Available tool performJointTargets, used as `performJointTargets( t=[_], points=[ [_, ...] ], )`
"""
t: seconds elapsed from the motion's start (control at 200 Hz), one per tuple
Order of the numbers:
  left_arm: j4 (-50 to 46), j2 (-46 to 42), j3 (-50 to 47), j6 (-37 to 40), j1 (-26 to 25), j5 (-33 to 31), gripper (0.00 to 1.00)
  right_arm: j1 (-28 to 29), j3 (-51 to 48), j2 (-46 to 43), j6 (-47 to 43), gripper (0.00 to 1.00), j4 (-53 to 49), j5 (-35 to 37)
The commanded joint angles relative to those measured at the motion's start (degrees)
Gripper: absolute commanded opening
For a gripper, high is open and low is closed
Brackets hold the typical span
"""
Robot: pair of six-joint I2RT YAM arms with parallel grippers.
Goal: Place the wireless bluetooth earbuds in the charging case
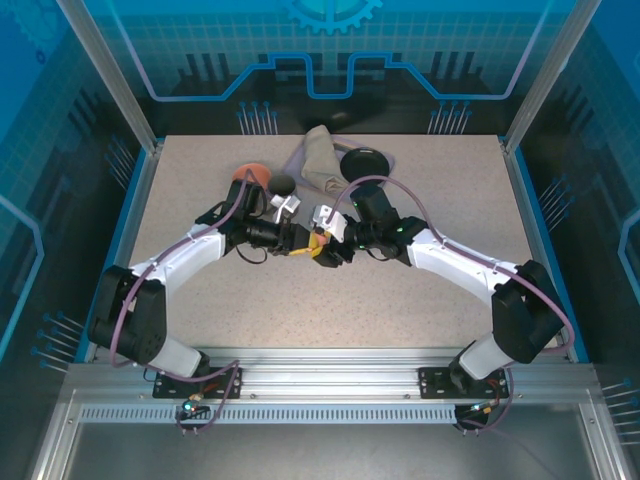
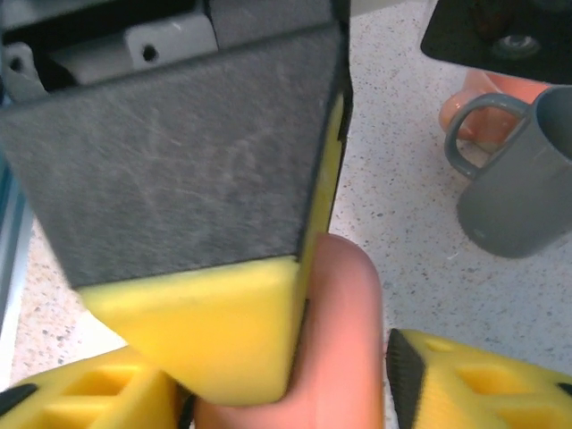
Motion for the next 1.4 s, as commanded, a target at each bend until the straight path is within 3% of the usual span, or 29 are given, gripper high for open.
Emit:
performJointTargets(
  t=[0.0, 0.285, 0.39, 0.555, 0.845, 1.075, 1.391],
  points=[
    [1.71, -3.79, 1.98, 4.49, -0.86, 0.23, 0.15, -1.11, -0.75, -3.3, 0.43, 0.7, 0.69, -1.01],
    [3.86, -11.12, -0.95, 20.48, -2.54, -6.73, 0.04, -6.29, -9.36, -17.93, 3.77, 0.92, 5.02, -4.66],
    [9.56, -14.93, -4.56, 25.9, -4.01, -9.75, 0.0, -7.49, -12.72, -23.98, 3.26, 1.0, 5.56, -4.51],
    [17.06, -19.85, -9.22, 33.89, -7.04, -15.18, 0.0, -7.96, -15.53, -29.16, 3.5, 1.0, 6.71, -3.56],
    [16.76, -21.21, -10.1, 45.68, -11.37, -18.57, 0.0, -6.07, -16.51, -30.02, 1.63, 1.0, 9.89, -1.85],
    [14.99, -21.48, -9.85, 49.43, -13.41, -22.33, 0.0, -2.48, -16.05, -29.29, -4.07, 0.95, 10.16, 1.71],
    [14.06, -22.2, -9.84, 50.64, -14.18, -22.64, 0.0, 1.35, -12.23, -25.31, -9.72, 0.83, 7.37, 5.86]
  ],
)
